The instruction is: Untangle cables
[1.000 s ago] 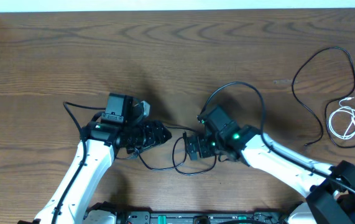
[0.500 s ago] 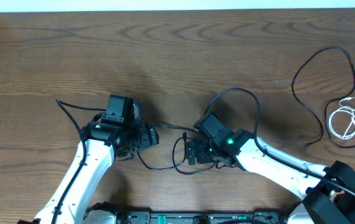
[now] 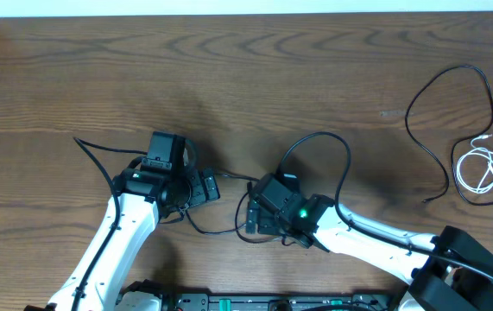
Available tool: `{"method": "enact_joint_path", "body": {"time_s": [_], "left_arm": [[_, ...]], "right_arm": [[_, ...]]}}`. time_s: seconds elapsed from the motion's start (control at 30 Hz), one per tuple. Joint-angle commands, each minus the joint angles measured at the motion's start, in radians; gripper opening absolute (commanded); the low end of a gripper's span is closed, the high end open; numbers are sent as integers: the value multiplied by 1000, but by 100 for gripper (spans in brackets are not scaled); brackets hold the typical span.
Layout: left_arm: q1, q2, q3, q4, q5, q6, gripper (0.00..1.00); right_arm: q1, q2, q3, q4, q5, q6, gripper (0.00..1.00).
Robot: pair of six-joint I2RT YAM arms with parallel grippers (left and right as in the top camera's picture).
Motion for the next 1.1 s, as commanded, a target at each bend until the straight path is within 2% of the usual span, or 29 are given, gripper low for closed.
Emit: {"method": "enact_joint_path", "body": {"time_s": [0.0,0.1,0.13,0.17,0.2,0.43,0.47,0.57,0.73,0.77,1.07], "left_arm": [[4,8,10,-4,-14,9,98],[4,8,10,-4,-14,9,98],[4,8,10,-4,-14,9,98],[4,8,10,-4,-14,9,98],[4,8,10,-4,-14,9,98],[4,8,10,-4,-14,9,98],[4,8,10,-4,-14,9,98],[4,8,10,-4,-14,9,98],[4,8,10,-4,-14,9,98],[4,8,10,-4,-14,9,98],[4,8,10,-4,-14,9,98]], "right_arm": [[5,15,-8,93,-61,51,99],[5,16,-8,101,-23,51,65],[6,17,-8,88,-3,53,65],[7,19,-8,77,14,53,71],[11,26,-8,71,26,68,82],[7,64,9,63,71,87,83],[-4,66,21,42,72,80,81],[-44,69,68,-35,97,58,65],[-110,69,103,-47,175,12,6],[-120,69,103,-35,174,4,1],[-274,72,156,88,162,-228,1]]}}
